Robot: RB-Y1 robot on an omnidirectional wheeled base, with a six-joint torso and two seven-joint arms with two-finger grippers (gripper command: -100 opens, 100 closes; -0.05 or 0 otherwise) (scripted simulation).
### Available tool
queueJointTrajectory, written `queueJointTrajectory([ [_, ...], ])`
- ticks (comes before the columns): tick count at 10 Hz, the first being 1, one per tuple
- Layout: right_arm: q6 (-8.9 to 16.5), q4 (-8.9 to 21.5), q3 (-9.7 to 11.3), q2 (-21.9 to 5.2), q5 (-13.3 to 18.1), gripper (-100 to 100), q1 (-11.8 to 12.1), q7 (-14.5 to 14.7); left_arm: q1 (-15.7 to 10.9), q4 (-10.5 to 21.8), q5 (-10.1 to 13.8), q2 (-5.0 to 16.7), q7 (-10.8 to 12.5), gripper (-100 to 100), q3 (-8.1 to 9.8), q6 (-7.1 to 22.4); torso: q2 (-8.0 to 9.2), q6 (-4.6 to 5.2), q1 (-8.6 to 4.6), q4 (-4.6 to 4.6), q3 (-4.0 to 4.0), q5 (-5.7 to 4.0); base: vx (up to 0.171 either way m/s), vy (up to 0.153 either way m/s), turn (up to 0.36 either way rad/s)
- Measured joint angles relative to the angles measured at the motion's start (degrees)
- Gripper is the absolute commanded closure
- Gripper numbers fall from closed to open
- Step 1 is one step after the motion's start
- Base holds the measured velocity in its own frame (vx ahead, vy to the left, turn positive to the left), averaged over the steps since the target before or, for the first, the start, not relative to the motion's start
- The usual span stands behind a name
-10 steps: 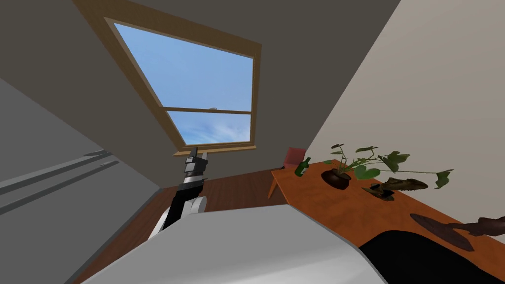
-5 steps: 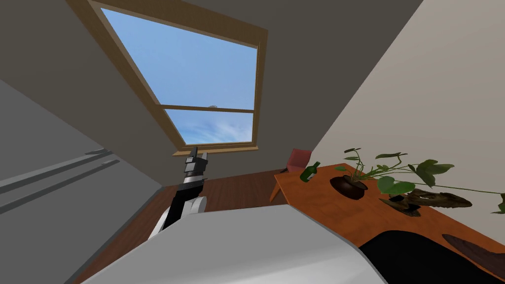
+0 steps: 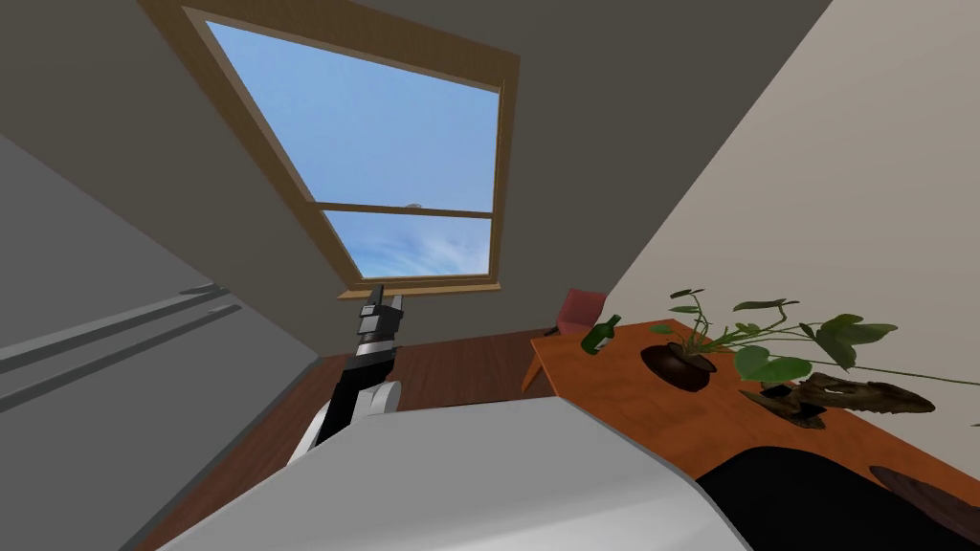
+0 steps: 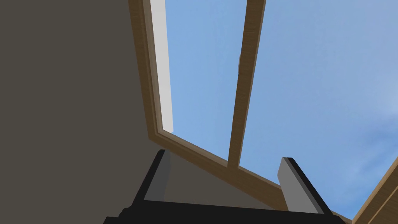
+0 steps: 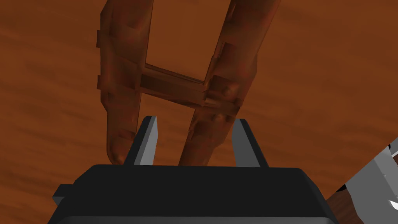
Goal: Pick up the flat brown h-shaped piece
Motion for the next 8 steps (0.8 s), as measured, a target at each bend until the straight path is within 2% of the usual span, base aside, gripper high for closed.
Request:
queueJointTrajectory([
  [3,0.0,0.0,0.0,0.0,0.0,100,0.0,-0.1,0.0,0.0,0.0,0.0,0.0,0,0.00,0.0,-0.02,-0.04,-0.16,0.00,-0.01,-0.13,0.000,0.000,0.000],
  [4,0.0,0.0,-0.1,0.0,-0.1,0,0.0,-0.1,0.0,0.0,0.0,0.0,0.0,0,0.00,0.0,-0.02,-0.05,-0.17,-0.01,-0.01,-0.14,0.000,0.000,0.000],
  [5,0.0,0.0,-0.1,0.0,-0.1,100,0.0,-0.1,0.0,0.0,0.0,0.0,0.0,0,0.00,0.0,-0.03,-0.05,-0.18,-0.01,-0.02,-0.14,0.021,0.032,-0.066],
  [8,-1.3,-1.8,-0.8,-3.0,-0.7,100,2.0,-0.2,0.0,0.0,0.0,0.0,0.0,0,-0.01,0.0,-0.18,-0.06,0.16,-0.06,-0.11,-0.05,0.028,0.066,-0.047],
])
